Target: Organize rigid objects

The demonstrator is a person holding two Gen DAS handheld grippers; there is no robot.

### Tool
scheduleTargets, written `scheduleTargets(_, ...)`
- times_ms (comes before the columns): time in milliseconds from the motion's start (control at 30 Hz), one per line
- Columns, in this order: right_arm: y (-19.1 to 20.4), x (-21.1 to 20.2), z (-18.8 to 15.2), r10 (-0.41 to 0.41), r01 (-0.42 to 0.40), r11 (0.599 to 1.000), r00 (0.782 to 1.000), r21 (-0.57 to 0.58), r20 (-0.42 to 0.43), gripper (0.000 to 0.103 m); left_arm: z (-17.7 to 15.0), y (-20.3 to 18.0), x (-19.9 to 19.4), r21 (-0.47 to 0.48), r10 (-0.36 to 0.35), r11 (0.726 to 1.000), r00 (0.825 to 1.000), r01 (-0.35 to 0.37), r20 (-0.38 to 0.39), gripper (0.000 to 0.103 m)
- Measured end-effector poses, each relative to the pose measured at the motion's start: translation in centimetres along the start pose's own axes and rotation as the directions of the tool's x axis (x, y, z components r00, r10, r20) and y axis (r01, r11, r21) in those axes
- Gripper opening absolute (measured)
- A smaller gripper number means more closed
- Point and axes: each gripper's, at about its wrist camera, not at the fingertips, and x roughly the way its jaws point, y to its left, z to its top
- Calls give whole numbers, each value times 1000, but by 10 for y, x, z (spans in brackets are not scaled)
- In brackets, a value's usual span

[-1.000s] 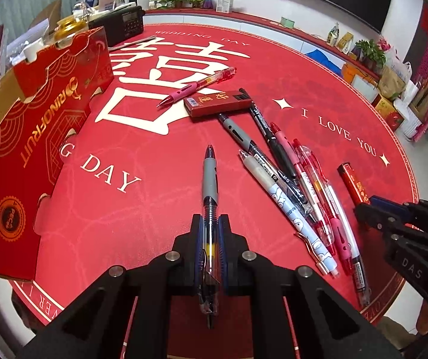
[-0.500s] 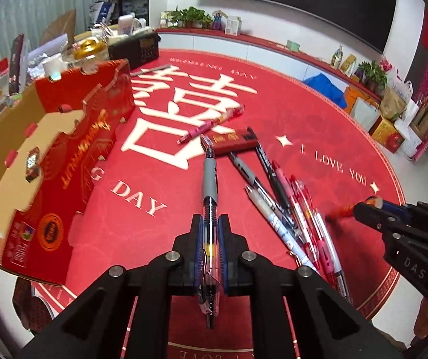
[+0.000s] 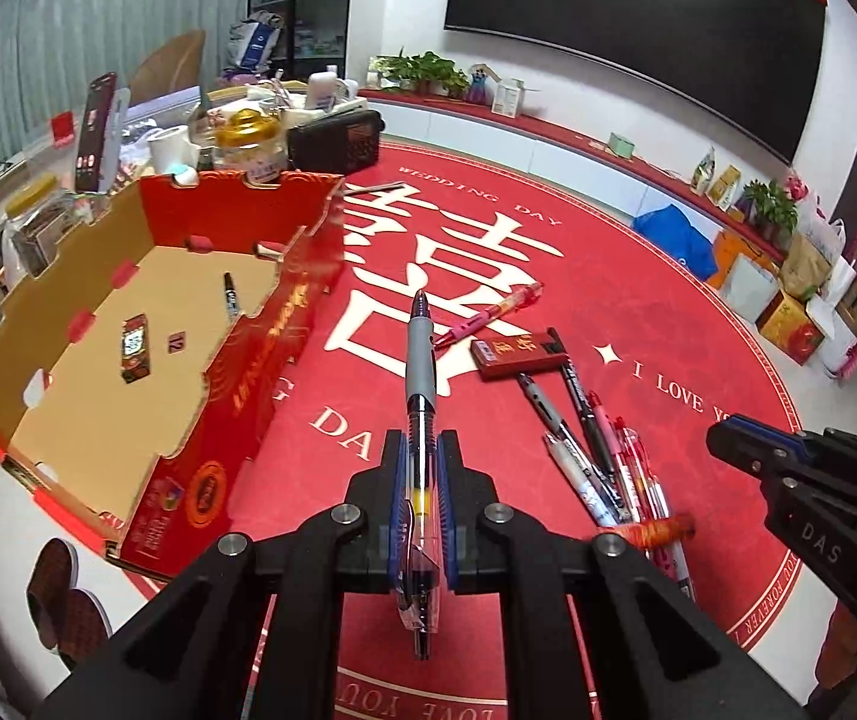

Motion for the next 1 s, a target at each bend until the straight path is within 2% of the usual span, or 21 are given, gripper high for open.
scheduleTargets(100, -17, 14, -7, -1, 3, 999, 998, 45, -55, 11, -3, 1, 2, 1, 0, 1000, 1000, 0, -8, 10)
scheduleTargets(200, -17, 22, -17, 12, -13, 1000, 996, -7, -89, 13, -5, 1, 6, -1, -11, 1000, 1000, 11, -21, 10)
scheduleTargets(233, -12, 25, -21, 3, -8, 999, 995, -52, -96, 24, -6, 0, 7, 1, -13, 1000, 1000, 13, -25, 10)
scheduleTargets(267, -10, 26, -25, -8, 1, 997, 995, -74, -98, 43, -7, -1, 8, 3, -14, 1000, 999, 14, -29, 10)
scheduleTargets(300, -10, 26, -28, -17, 10, 997, 995, -78, -96, 51, -7, -3, 9, 7, -17, 1000, 999, 17, -32, 11)
scheduleTargets(333, -12, 26, -30, -22, 16, 998, 996, -68, -92, 53, -8, -3, 9, 10, -17, 1000, 999, 17, -33, 10)
scheduleTargets(500, -48, 31, -41, -6, 24, 994, 987, 108, -162, 52, -10, -3, 11, 14, -20, 1000, 999, 20, -41, 11)
scheduleTargets(767, -29, 29, -69, 37, -32, 999, 971, 28, -236, 44, -13, -11, 16, 28, -36, 999, 998, 37, -55, 11)
scheduleTargets(933, -28, 30, -77, -57, 54, 998, 965, -16, -256, 37, -14, -9, 16, 30, -35, 999, 998, 37, -57, 10)
scheduleTargets(1000, -33, 31, -75, -49, 51, 999, 967, 3, -249, 37, -14, -9, 16, 31, -35, 999, 998, 37, -57, 10)
